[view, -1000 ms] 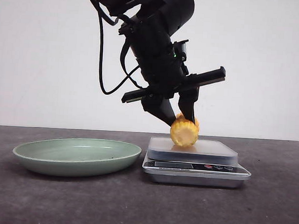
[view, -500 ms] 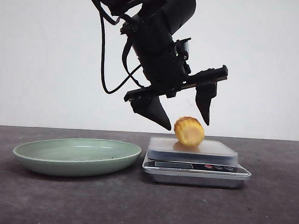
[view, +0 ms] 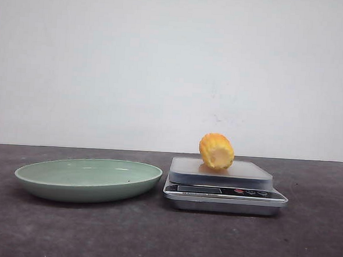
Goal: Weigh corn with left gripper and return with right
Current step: 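Lift the corn with the left gripper, set it on the scale, release, then lower the right gripper onto the corn on the scale and close it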
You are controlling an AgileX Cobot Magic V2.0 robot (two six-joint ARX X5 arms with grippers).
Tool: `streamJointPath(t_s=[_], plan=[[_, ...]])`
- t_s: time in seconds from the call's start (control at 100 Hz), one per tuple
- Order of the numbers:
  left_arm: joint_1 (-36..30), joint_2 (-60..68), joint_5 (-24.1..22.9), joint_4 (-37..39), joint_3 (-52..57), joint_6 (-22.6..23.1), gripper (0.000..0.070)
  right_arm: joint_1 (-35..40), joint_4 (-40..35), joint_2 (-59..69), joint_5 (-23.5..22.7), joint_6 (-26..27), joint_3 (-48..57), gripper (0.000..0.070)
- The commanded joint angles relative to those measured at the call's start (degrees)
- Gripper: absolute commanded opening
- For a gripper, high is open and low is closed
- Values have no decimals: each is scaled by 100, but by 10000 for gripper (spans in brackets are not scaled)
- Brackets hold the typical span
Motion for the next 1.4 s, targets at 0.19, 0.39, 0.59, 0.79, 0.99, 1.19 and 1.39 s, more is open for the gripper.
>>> streamJointPath(t_s=[0.19,0.39,0.59,0.79,0.99,1.19,1.39], plan=[[146,-2004,-979,-1917,46,109,472,1027,817,964,463,149,109,516],[146,-3392,-1163,-3045,-170,-496,470,1687,1231,1969,1021,256,170,516],[146,-4457,-1165,-3620,-1093,-1078,470,1829,1652,2940,1316,354,173,519],[146,-5331,-1123,-3646,-2402,-1596,470,1823,1821,3842,1495,363,173,529],[144,-5729,-1099,-3731,-2999,-1864,470,1825,1958,4419,1541,446,173,528],[146,-5729,-1110,-3783,-3003,-1862,470,1825,1937,4699,1659,579,173,512],[146,-5729,-1132,-3786,-3003,-1860,470,1832,1847,4795,1633,772,173,102]])
